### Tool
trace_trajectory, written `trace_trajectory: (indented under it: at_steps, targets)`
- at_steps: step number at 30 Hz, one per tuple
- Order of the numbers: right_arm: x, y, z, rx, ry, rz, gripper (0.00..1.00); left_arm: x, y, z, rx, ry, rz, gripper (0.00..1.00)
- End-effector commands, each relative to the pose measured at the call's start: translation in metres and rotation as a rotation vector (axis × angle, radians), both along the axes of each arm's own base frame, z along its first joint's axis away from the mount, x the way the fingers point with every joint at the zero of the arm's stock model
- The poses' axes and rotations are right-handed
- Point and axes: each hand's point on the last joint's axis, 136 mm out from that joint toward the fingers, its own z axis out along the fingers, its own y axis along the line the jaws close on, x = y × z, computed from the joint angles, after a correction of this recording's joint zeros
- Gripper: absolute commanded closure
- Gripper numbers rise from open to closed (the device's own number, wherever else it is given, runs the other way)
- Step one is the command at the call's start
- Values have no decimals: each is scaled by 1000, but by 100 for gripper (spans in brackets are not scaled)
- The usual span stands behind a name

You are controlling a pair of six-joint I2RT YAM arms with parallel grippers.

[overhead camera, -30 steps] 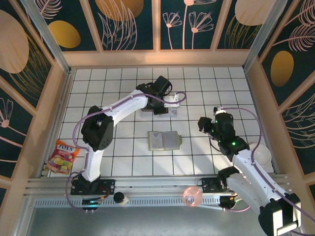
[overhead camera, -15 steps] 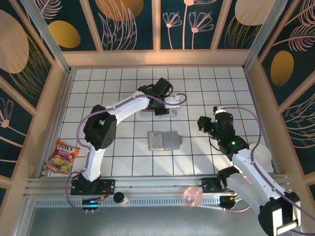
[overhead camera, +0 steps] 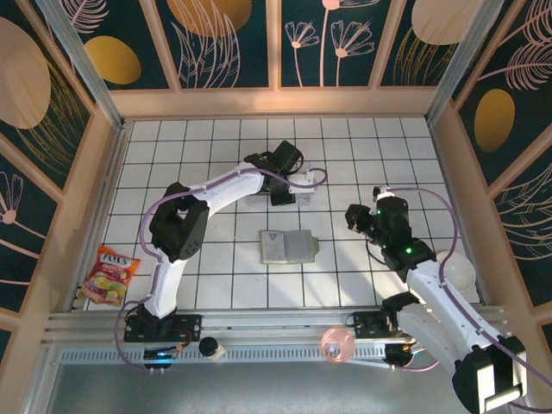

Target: Take the credit cards out of the card holder

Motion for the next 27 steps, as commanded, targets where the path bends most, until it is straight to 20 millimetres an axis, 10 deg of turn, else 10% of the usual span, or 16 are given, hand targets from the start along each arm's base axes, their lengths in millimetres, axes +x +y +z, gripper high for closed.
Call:
trace_trajectory:
  at_steps: [1,4,12,27]
  targets:
    - [7,1,18,25,-46,-3,84,7,3,-7,19,-23,14,90]
    - [7,1,17,25,-44,-2,84,11,2,-3,10,-45,31,74]
    - [4,8,16,47,-40,36,80,28,-5,31,-71,-126,107,74]
    - [-21,111,-29,-112,30,393,54,27,19,251,-1077,-84,380,35]
